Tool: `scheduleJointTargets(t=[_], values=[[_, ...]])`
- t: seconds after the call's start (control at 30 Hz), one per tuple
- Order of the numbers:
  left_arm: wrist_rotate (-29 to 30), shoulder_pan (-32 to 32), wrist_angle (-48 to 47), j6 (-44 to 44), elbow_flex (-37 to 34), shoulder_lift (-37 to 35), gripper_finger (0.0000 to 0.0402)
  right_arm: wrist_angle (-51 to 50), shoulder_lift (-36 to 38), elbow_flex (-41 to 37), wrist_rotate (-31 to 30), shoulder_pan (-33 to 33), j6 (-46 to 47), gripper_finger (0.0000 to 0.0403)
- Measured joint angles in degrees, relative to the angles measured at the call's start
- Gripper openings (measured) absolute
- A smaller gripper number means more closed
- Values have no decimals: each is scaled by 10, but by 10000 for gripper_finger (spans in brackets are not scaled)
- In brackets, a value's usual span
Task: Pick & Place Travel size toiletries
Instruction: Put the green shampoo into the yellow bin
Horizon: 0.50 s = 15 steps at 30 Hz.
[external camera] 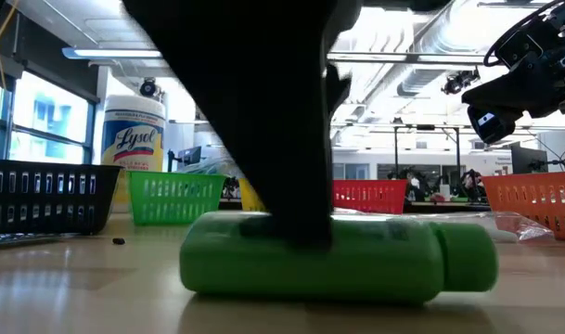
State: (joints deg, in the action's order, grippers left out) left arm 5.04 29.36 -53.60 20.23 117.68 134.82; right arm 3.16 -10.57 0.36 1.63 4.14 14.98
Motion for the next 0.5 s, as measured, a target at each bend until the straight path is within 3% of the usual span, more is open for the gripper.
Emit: scheduleJointTargets(t=[0.5], values=[[10, -1, 70, -7, -76, -4, 200, 0, 0, 0, 0, 0, 0, 2]])
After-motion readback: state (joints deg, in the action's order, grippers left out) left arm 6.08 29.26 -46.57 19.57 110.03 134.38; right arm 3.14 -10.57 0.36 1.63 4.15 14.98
